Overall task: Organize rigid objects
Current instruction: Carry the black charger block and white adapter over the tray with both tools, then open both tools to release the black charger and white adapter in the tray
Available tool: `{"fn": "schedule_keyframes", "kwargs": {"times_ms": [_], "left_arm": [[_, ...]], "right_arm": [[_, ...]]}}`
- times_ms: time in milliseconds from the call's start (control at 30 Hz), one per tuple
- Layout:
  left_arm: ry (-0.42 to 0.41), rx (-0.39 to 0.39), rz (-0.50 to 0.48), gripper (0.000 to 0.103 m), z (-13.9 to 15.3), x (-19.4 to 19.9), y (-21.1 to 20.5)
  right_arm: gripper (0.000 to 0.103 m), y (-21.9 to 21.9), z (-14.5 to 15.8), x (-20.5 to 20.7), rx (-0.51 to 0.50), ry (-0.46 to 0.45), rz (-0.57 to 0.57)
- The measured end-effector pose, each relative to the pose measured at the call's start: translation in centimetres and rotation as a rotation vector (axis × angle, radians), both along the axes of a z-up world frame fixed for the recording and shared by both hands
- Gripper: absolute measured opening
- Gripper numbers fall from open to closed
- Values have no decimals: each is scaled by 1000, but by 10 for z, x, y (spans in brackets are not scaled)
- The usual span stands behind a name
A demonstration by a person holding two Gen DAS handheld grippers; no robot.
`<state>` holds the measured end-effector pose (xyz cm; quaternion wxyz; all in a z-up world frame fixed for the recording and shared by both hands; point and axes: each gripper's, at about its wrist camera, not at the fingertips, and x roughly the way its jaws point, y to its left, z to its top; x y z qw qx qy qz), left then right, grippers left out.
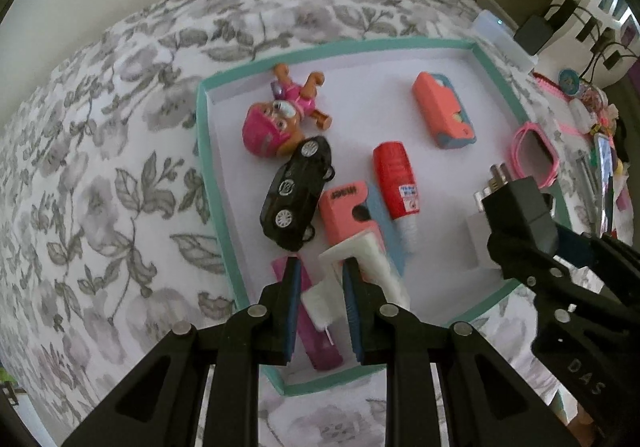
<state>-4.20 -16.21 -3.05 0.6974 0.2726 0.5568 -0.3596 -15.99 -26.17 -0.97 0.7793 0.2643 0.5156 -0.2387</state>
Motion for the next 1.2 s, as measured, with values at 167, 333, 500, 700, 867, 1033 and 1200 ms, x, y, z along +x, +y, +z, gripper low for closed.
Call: {"fn": "schedule_keyframes", "kwargs": {"times_ms": [167, 333, 500, 700, 867, 1033, 1200], "left_arm": [[13, -10, 4, 22, -3, 0, 1], [39, -19, 12, 23, -7, 4, 1], [67, -36, 32, 24, -10, 11, 6], [85, -40, 61, 35, -13, 20, 15], [90, -30, 71, 37, -14, 24, 19], [68, -21, 66, 42, -8, 23, 16], [32, -21, 60, 48, 6, 22, 16]], "right_arm": [[44, 5, -1, 5, -14, 10, 23], [44, 9, 1, 9, -17, 9, 44], [44, 15, -2, 12, -14, 15, 65], [45, 24, -3, 19, -30, 26, 102], [45, 27, -10, 22, -21, 49, 112], [45, 29, -8, 24, -30, 40, 120], [49, 29, -4, 24, -48, 36, 112]]}}
